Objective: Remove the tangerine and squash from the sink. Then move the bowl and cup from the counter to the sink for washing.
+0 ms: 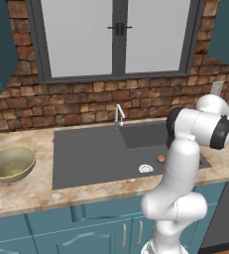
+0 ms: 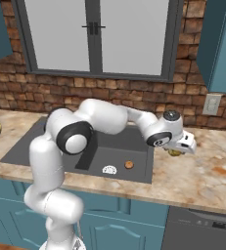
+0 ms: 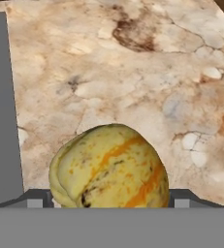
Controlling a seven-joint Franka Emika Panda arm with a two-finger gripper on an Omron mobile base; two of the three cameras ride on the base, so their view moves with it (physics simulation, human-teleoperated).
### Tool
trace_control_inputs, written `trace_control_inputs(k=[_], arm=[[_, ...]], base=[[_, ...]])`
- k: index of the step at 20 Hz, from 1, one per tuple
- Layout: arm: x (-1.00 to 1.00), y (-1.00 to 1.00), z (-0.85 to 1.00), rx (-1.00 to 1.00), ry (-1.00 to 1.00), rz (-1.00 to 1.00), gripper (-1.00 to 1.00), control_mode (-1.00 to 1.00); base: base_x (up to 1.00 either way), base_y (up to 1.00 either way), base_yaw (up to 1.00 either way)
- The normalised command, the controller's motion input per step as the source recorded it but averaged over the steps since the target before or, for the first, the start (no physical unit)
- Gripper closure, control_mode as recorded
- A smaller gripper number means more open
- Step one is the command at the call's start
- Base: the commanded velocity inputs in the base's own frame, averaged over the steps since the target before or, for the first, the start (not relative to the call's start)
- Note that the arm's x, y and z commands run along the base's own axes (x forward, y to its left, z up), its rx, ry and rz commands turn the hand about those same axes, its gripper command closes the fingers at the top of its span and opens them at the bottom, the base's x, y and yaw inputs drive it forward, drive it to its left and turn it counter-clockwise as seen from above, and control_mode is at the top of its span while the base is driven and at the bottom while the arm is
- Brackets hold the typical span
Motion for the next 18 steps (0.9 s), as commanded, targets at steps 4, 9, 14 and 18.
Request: trace_control_inputs(k=[4,9,14,18], arm=[[-0.01,-0.07,-0.23,0.0,0.0,0.0,1.0,-1.0],[0.0,-0.01,-0.26,0.0,0.0,0.0,1.0,-1.0],[0.0,0.0,-0.28,0.0,0.0,0.0,1.0,-1.0],[0.0,0.0,-0.27,0.0,0.0,0.0,1.0,-1.0]], base=[[0.0,0.0,0.0],[0.0,0.0,0.0],[0.0,0.0,0.0],[0.0,0.0,0.0]])
